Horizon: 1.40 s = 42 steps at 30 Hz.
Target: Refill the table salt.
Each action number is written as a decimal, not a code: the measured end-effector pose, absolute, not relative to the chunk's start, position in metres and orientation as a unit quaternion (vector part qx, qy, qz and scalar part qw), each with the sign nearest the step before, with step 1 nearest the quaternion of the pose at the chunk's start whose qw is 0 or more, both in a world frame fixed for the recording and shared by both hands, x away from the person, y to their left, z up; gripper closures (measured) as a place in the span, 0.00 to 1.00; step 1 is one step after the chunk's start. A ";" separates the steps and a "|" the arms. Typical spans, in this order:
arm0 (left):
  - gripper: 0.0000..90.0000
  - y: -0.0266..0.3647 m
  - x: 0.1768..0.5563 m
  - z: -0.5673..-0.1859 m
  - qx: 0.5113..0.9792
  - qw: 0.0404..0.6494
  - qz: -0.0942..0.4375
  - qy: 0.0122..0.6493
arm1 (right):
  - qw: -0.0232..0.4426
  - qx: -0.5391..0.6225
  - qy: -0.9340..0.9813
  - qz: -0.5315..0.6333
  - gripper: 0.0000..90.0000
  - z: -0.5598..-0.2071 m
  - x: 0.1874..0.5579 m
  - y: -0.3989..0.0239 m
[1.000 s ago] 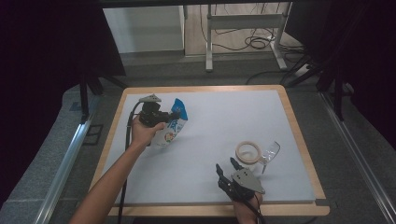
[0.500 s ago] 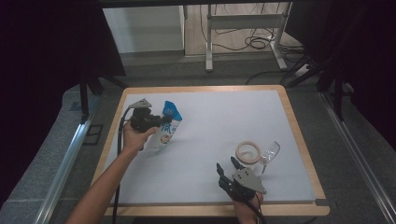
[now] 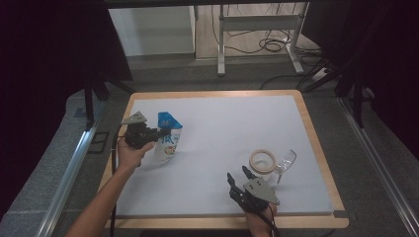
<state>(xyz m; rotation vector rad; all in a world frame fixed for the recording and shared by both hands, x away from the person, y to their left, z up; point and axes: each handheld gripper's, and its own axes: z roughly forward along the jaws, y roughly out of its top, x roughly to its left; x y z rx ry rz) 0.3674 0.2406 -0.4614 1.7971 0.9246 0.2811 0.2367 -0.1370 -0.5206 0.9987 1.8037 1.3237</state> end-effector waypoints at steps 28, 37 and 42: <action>0.88 0.262 0.344 -0.472 0.750 0.512 0.146 0.393 | 0.342 0.383 0.692 0.507 0.49 -0.520 0.239 -0.138; 0.82 0.258 0.348 -0.474 0.749 0.513 0.140 0.395 | 0.342 0.384 0.692 0.507 0.49 -0.520 0.239 -0.139; 0.77 0.258 0.349 -0.473 0.750 0.512 0.140 0.394 | 0.342 0.383 0.693 0.506 0.49 -0.521 0.239 -0.138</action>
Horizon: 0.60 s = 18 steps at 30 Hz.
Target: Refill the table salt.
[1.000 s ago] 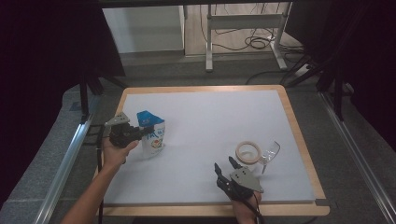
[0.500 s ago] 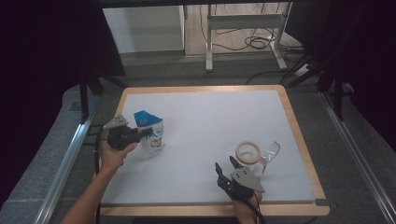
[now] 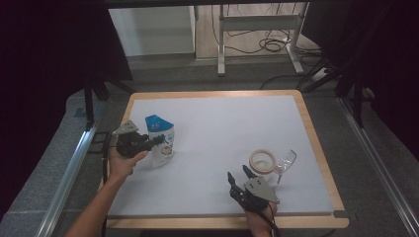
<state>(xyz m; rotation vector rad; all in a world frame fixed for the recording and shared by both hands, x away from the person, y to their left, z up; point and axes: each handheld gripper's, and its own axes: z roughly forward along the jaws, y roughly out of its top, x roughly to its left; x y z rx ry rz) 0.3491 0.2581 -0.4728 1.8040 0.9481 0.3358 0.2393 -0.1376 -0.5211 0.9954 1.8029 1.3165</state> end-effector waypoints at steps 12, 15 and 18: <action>0.53 0.251 0.346 -0.469 0.752 0.513 0.147 0.385 | 0.341 0.385 0.691 0.508 0.49 -0.520 0.239 -0.139; 0.48 0.249 0.344 -0.469 0.752 0.512 0.150 0.386 | 0.341 0.386 0.690 0.508 0.49 -0.519 0.239 -0.139; 0.42 0.246 0.342 -0.469 0.756 0.508 0.157 0.382 | 0.342 0.385 0.690 0.508 0.49 -0.519 0.239 -0.140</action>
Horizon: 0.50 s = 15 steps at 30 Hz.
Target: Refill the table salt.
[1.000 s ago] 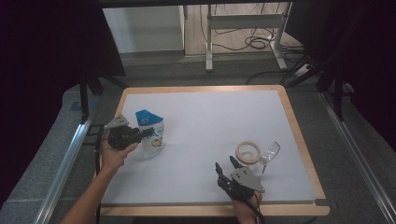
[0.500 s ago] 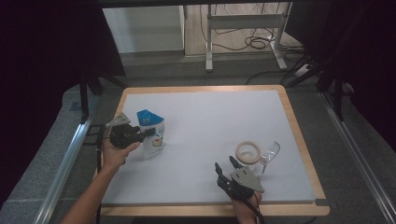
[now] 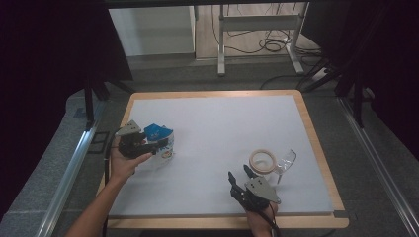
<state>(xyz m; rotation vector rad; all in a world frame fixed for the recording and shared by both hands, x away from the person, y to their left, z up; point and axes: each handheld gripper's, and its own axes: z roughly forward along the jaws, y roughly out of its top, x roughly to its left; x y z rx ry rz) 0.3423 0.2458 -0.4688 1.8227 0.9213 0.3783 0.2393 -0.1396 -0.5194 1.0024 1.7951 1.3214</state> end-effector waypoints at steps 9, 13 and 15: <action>0.34 0.246 0.336 -0.470 0.758 0.508 0.145 0.382 | 0.342 0.385 0.690 0.508 0.49 -0.519 0.239 -0.140; 0.32 0.250 0.331 -0.473 0.759 0.508 0.142 0.382 | 0.344 0.385 0.689 0.509 0.49 -0.518 0.239 -0.141; 0.31 0.252 0.327 -0.475 0.759 0.509 0.142 0.381 | 0.343 0.386 0.688 0.509 0.49 -0.518 0.239 -0.141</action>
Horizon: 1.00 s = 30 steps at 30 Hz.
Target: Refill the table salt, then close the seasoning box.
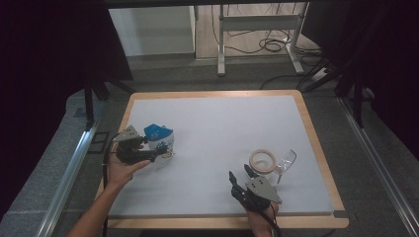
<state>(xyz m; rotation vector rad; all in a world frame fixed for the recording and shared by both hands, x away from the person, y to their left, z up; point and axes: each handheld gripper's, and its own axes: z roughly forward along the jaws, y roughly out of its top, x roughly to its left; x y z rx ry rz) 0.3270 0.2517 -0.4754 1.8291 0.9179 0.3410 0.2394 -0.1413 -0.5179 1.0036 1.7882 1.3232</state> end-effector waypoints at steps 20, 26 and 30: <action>0.24 0.269 0.289 -0.510 0.752 0.502 0.126 0.407 | 0.334 0.354 0.701 0.521 0.60 -0.499 0.227 -0.157; 0.23 0.267 0.287 -0.518 0.757 0.494 0.121 0.410 | 0.312 0.333 0.720 0.523 0.94 -0.489 0.221 -0.174; 0.23 0.267 0.286 -0.524 0.760 0.490 0.118 0.410 | 0.315 0.320 0.728 0.518 1.00 -0.485 0.214 -0.190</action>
